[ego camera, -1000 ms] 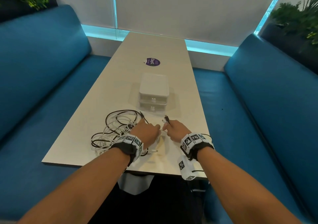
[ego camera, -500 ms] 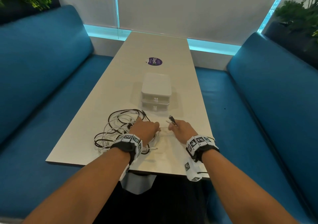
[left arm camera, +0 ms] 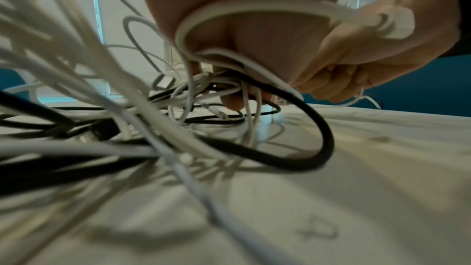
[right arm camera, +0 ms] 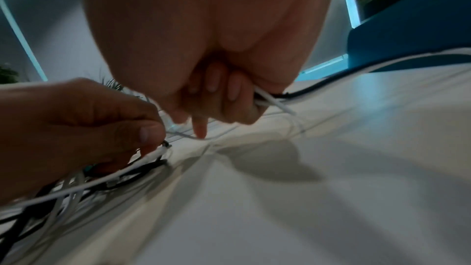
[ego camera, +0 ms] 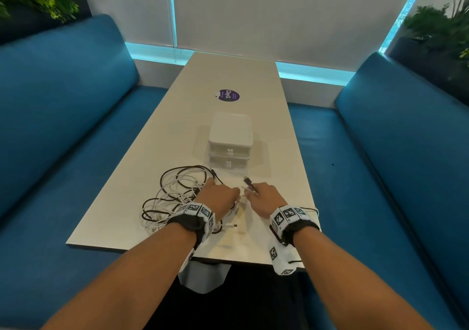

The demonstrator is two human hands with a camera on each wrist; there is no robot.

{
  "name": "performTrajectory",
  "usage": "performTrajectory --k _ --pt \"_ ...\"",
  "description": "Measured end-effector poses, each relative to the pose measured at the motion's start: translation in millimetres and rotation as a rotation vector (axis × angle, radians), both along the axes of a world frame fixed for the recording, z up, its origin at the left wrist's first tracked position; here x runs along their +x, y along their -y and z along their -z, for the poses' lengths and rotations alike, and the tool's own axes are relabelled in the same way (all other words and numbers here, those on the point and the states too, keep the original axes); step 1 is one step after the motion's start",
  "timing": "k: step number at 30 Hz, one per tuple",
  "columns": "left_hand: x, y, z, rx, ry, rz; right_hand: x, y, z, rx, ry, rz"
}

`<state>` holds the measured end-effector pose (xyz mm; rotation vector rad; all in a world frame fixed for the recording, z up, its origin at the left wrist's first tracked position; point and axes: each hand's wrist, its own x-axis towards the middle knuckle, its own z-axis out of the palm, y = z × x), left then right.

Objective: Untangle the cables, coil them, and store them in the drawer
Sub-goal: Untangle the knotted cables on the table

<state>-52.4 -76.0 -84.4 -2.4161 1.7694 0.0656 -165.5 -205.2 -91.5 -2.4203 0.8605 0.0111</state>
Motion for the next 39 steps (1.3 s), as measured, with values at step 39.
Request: performTrajectory --k 39 --pt "-1.0 -8.9 -5.6 -0.014 0.025 -0.001 6.7 -16.1 -19.1 0.139 -0.078 -0.001"
